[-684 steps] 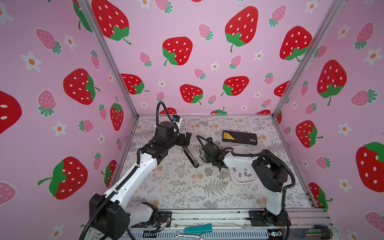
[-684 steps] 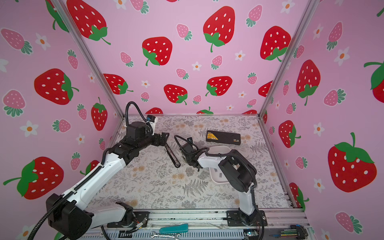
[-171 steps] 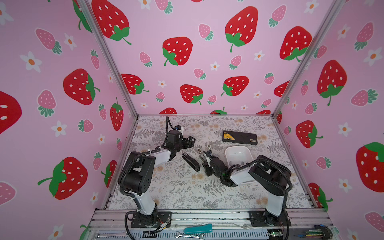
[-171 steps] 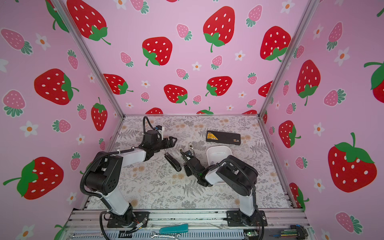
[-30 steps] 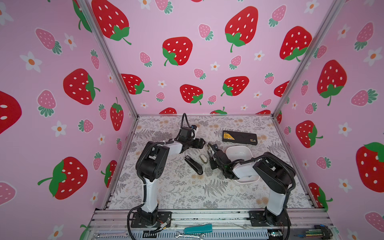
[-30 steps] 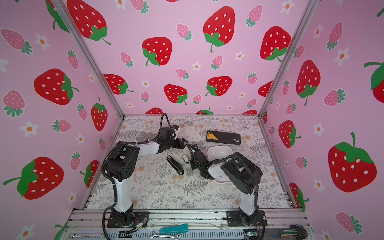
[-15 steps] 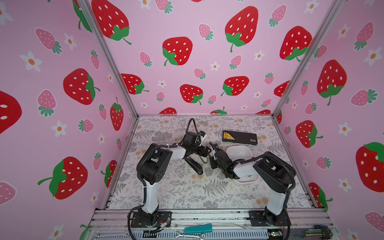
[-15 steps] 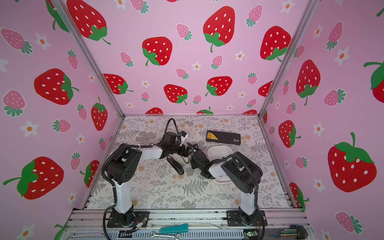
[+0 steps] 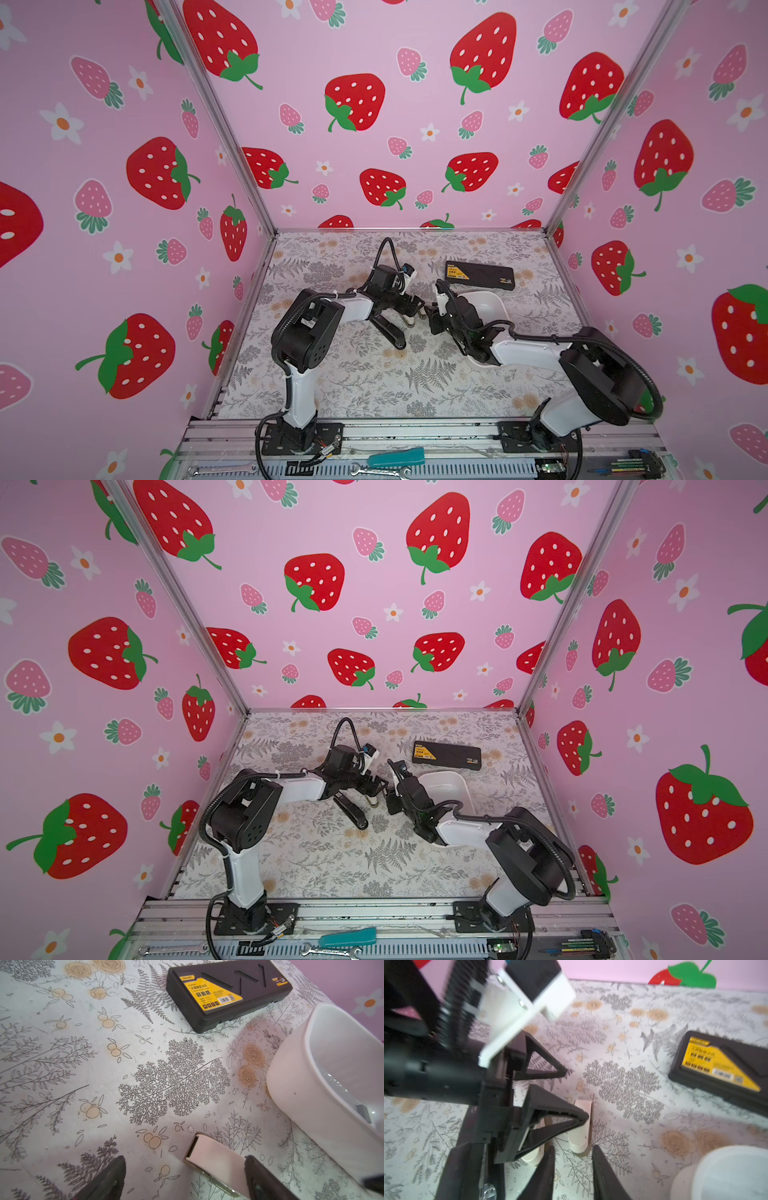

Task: Load the staples into the stapler

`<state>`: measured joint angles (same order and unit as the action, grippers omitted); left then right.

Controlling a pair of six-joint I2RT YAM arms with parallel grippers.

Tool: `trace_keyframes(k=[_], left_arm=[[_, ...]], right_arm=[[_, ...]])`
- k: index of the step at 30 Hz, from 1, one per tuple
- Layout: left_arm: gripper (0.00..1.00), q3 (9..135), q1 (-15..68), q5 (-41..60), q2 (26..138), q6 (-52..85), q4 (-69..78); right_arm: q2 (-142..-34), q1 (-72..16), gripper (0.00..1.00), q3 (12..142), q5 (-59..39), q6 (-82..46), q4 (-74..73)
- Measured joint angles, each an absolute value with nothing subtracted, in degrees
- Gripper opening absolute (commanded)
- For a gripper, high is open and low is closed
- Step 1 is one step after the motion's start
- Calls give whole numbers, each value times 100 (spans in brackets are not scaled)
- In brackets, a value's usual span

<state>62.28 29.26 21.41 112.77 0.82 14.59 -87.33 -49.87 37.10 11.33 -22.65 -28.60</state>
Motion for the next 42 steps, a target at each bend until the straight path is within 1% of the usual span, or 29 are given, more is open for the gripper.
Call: trace_keyframes(k=[4, 8, 11, 15, 19, 34, 35, 38, 42], left_arm=[[90, 6228, 2926, 2110, 11277, 80, 1463], [90, 6204, 2926, 2095, 11277, 80, 1503], [90, 6167, 2926, 2095, 11277, 82, 1531], [90, 6156, 2923, 2025, 11277, 86, 1559], [90, 6051, 2895, 1942, 11277, 132, 1678], [90, 5896, 2834, 1752, 11279, 176, 2012], [90, 5896, 2834, 1752, 11279, 178, 2014], [91, 5896, 2834, 1752, 11255, 202, 1973], [93, 5881, 2867, 1667, 11030, 325, 1658]], right_arm=[[-8683, -4987, 24, 3791, 1146, -2285, -2799], [-9124, -4987, 20, 4088, 1140, -2309, -2681], [-9500, -4987, 19, 4300, 1138, -2331, -2620], [-9950, -4987, 15, 4523, 1153, -2331, -2550], [-10226, -4984, 13, 4582, 1175, -2366, -2620], [-10822, -4960, 9, 4204, 1188, -2591, -4313], [-10822, -4960, 10, 4198, 1188, -2593, -4338], [-10704, -4956, 22, 4204, 1208, -2620, -4230], [-10202, -4965, 45, 4351, 1260, -2659, -3245]])
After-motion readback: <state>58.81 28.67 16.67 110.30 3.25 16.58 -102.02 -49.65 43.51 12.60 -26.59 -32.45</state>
